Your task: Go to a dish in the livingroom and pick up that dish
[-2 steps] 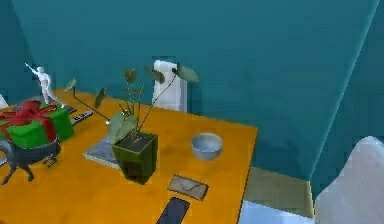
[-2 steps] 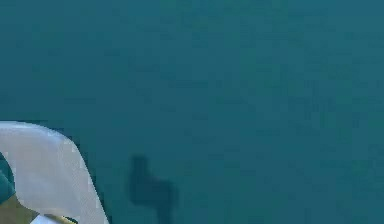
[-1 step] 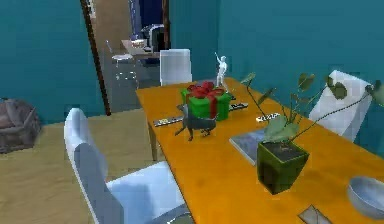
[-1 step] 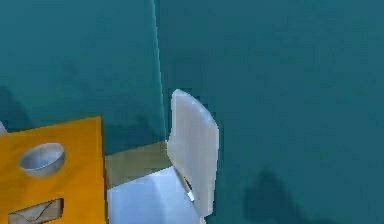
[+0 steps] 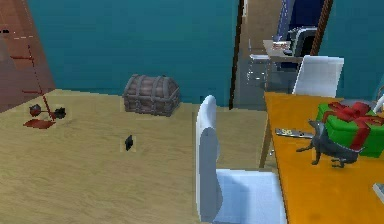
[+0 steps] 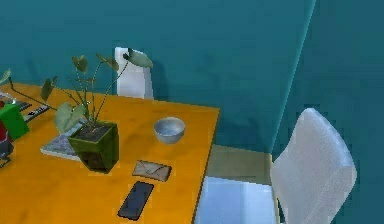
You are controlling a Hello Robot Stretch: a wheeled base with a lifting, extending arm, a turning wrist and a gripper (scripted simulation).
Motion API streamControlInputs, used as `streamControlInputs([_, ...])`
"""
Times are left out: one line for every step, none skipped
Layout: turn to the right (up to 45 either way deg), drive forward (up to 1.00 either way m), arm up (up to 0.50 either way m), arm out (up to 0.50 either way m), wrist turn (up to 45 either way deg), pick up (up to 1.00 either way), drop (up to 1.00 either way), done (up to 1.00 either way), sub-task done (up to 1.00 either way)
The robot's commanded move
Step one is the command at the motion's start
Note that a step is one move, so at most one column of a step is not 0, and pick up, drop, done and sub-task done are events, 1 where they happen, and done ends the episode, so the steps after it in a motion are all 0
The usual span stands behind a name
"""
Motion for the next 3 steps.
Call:
streamControlInputs([0.0,0.0,0.5,0.0,0.0,0.0,0.0,0.0,0.0])
streamControlInputs([0.0,0.0,0.38,0.0,0.0,0.0,0.0,0.0,0.0])
streamControlInputs([0.0,0.0,0.0,0.46,0.0,0.0,0.0,0.0,0.0])
